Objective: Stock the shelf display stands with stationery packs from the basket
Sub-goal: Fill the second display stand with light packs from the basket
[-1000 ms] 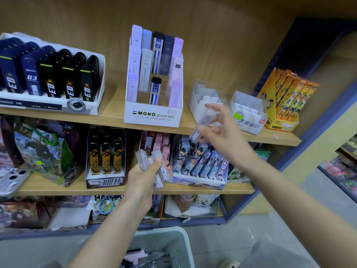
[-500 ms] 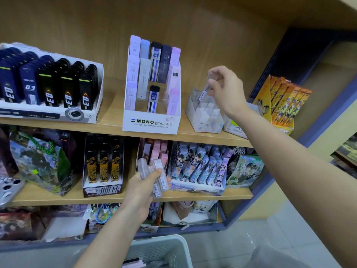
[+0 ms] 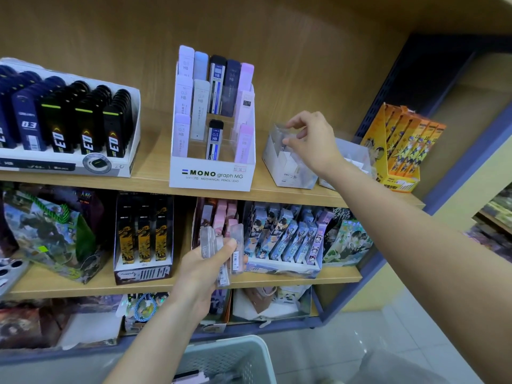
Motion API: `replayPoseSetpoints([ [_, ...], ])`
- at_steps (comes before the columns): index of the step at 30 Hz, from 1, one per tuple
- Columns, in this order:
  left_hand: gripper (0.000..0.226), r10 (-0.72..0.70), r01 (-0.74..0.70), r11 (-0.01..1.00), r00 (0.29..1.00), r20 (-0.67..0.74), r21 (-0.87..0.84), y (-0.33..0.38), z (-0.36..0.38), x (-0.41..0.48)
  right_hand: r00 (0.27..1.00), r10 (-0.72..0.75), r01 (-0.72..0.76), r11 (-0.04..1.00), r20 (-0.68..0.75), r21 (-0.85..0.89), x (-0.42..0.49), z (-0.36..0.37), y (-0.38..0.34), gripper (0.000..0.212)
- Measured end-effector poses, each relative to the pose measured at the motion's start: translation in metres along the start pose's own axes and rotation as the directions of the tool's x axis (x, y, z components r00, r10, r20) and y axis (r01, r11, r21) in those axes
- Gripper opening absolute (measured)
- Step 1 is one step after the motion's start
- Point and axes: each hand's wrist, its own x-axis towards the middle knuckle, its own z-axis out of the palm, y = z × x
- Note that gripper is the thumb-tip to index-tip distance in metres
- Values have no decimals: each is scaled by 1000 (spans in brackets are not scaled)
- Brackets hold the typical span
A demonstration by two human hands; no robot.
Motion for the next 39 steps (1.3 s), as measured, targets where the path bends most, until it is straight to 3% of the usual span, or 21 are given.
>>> replayPoseSetpoints([
  [4, 12, 25, -25, 999, 1000, -3, 33, -2, 0, 1, 974, -56, 78, 993, -219, 93, -25, 0, -9, 18],
  [6, 12, 41, -40, 997, 999, -9, 73, -3, 0, 2, 965, -115, 151, 978, -234, 145, -53, 0, -13, 13],
  [10, 14, 49, -46, 992, 998, -29, 114, -4, 1, 1, 982, -187, 179, 973, 39, 148, -113, 11, -13, 12],
  [14, 9, 33, -30, 982, 999, -14, 184, -5, 4, -3, 928, 3, -46, 993, 373, 106, -147, 33, -11, 28],
  [17, 8, 43, -40, 972, 999, -7, 232, -7, 5, -5, 883, 83, -177, 970, 462, 164, -154, 43, -12, 21],
  [22, 8, 34, -35, 976, 999, 5, 216, -6, 1, -1, 817, 214, -430, 844, 536, 319, -149, 39, -11, 19],
  [24, 10, 14, -18, 985, 1000, 23, 169, -4, -1, 0, 833, 224, -450, 807, 505, 383, -145, 27, -12, 14],
  [27, 15, 15, -19, 984, 1000, 27, 178, -2, -3, 0, 907, 176, -346, 830, 383, 437, -133, 2, -12, 11],
  [31, 23, -3, -4, 987, 999, 42, 159, -4, 2, 0, 994, 98, -106, 904, 41, 415, -102, -28, -12, 9],
  [35, 29, -25, 15, 990, 997, 73, 138, -4, 5, -1, 967, 33, 63, 930, -252, 362, -62, -38, -12, 6],
  [39, 29, -31, 24, 996, 996, 81, 91, -1, 6, -3, 959, 78, 32, 926, -274, 377, -33, -28, -5, 8],
])
